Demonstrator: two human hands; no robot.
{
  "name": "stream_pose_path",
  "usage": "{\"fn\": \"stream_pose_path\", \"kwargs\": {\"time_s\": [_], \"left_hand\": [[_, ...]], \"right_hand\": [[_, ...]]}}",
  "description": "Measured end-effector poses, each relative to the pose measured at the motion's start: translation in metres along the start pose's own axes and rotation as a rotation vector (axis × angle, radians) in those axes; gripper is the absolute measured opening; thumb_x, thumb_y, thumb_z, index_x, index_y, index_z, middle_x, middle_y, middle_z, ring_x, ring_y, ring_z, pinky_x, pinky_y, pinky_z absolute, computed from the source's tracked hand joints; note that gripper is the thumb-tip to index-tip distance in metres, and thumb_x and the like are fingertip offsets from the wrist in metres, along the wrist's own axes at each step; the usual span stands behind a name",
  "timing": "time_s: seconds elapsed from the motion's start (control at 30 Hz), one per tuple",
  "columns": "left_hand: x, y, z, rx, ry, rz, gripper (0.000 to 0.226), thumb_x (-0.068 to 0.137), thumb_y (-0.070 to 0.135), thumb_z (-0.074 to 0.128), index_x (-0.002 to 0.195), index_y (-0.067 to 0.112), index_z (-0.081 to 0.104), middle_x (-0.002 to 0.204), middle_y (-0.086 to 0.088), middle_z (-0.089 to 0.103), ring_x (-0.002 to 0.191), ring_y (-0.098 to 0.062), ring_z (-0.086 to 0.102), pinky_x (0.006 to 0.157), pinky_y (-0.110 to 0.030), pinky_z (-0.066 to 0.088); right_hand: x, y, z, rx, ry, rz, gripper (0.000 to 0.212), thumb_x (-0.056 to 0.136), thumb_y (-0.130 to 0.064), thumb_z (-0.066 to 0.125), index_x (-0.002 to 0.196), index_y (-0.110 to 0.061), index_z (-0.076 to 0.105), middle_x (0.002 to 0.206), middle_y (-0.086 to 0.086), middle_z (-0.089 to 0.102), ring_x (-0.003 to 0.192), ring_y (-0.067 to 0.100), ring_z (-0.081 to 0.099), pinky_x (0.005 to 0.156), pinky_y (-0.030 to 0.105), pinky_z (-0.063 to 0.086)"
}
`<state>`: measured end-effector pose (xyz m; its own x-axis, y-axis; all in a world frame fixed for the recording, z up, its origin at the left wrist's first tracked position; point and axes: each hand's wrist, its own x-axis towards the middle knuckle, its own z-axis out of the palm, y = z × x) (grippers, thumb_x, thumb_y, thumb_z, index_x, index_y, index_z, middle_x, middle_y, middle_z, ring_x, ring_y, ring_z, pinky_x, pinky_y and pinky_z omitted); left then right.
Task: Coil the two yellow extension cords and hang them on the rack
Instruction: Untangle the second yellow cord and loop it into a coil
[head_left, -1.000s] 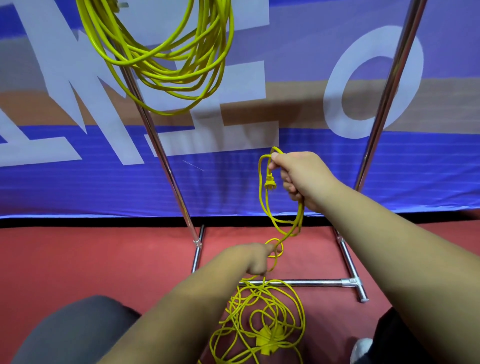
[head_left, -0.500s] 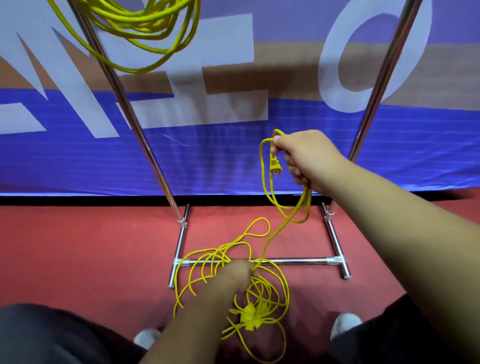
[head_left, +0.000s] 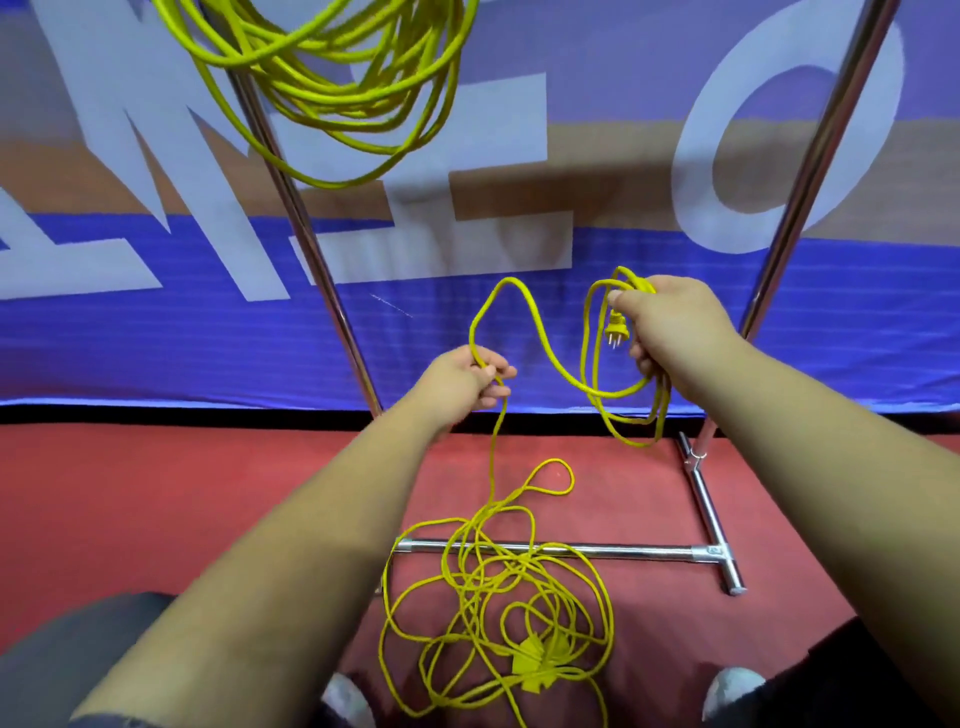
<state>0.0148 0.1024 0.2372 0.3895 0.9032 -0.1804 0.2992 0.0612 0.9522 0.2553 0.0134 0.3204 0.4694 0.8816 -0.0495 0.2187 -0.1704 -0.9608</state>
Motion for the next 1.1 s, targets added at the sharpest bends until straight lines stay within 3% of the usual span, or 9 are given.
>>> {"fn": "stream_pose_path", "kwargs": {"time_s": [0.17,0.33,0.47,0.57,0.63,0.7,0.8,1.0,1.1], "left_hand": [[-0.02,0.069,-0.019,-0.19,-0.094,0.066,0.031,0.107,-0.005,0.038,0.101,0.013,0.062,0.127,-0.013,0.072,0.119,-0.033,0.069,0.109,-0.045,0.052],[-0.051,0.119,-0.039,-0.586,-0.33,0.235,0.022,0.105,-0.006,0.042,0.106,0.006,0.061,0.144,-0.021,0.06,0.127,-0.037,0.064,0.111,-0.041,0.049],[-0.064,0.127,-0.041,-0.826,-0.444,0.237,0.022,0.109,0.001,0.038,0.115,0.007,0.059,0.148,-0.02,0.057,0.133,-0.039,0.059,0.11,-0.042,0.05],[-0.068,0.121,-0.037,-0.793,-0.496,0.213,0.021,0.108,0.001,0.039,0.12,0.004,0.057,0.149,-0.022,0.055,0.134,-0.041,0.057,0.114,-0.044,0.046],[-0.066,0.118,-0.042,-0.771,-0.501,0.192,0.023,0.107,-0.001,0.04,0.124,0.001,0.055,0.151,-0.023,0.053,0.135,-0.042,0.056,0.114,-0.045,0.045],[-0.061,0.111,-0.054,-0.796,-0.469,0.139,0.03,0.105,-0.006,0.04,0.13,-0.001,0.055,0.151,-0.023,0.053,0.136,-0.042,0.055,0.113,-0.043,0.048],[-0.054,0.095,-0.079,-0.744,-0.369,0.01,0.045,0.102,-0.014,0.037,0.139,0.002,0.055,0.145,-0.022,0.059,0.131,-0.037,0.061,0.105,-0.037,0.054],[-0.033,0.059,-0.11,-0.337,0.074,-0.309,0.035,0.107,-0.006,0.031,0.128,-0.003,0.059,0.126,-0.028,0.068,0.089,-0.029,0.079,0.072,-0.03,0.065],[-0.035,0.065,-0.099,-0.163,0.082,-0.202,0.028,0.107,0.014,0.05,0.132,0.003,0.059,0.12,-0.017,0.073,0.094,-0.027,0.079,0.083,-0.04,0.064]], "right_hand": [[0.001,-0.005,0.008,0.095,0.031,0.039,0.022,0.099,-0.031,0.063,0.084,-0.015,0.061,0.059,0.008,0.053,0.049,0.024,0.05,0.049,0.033,0.047],[-0.006,-0.01,0.022,0.172,-0.058,0.011,0.019,0.102,-0.028,0.063,0.095,-0.012,0.071,0.078,0.006,0.062,0.054,0.015,0.058,0.048,0.031,0.051],[-0.017,-0.01,0.043,0.196,-0.2,0.029,0.023,0.109,-0.036,0.056,0.112,-0.018,0.07,0.113,0.011,0.077,0.089,0.022,0.072,0.076,0.039,0.057],[-0.033,-0.011,0.061,0.183,-0.351,0.018,0.028,0.111,-0.048,0.051,0.123,-0.028,0.067,0.118,-0.004,0.079,0.111,0.019,0.074,0.094,0.039,0.052],[-0.044,-0.014,0.071,0.189,-0.438,0.028,0.031,0.112,-0.049,0.047,0.127,-0.027,0.063,0.11,-0.005,0.082,0.103,0.012,0.078,0.097,0.04,0.052],[-0.05,-0.014,0.077,0.236,-0.471,0.091,0.027,0.113,-0.044,0.046,0.117,-0.02,0.059,0.089,0.003,0.079,0.082,0.02,0.078,0.091,0.044,0.057],[-0.052,-0.009,0.078,0.277,-0.449,0.148,0.023,0.115,-0.036,0.044,0.101,-0.02,0.053,0.064,0.002,0.056,0.056,0.021,0.054,0.071,0.043,0.056],[-0.048,-0.01,0.073,0.287,-0.336,0.167,0.025,0.114,-0.037,0.044,0.093,-0.025,0.049,0.064,-0.004,0.04,0.047,0.013,0.035,0.054,0.032,0.041],[-0.047,-0.013,0.071,0.302,-0.342,0.161,0.027,0.114,-0.037,0.045,0.091,-0.024,0.046,0.064,-0.004,0.036,0.049,0.012,0.03,0.051,0.029,0.033]]}}
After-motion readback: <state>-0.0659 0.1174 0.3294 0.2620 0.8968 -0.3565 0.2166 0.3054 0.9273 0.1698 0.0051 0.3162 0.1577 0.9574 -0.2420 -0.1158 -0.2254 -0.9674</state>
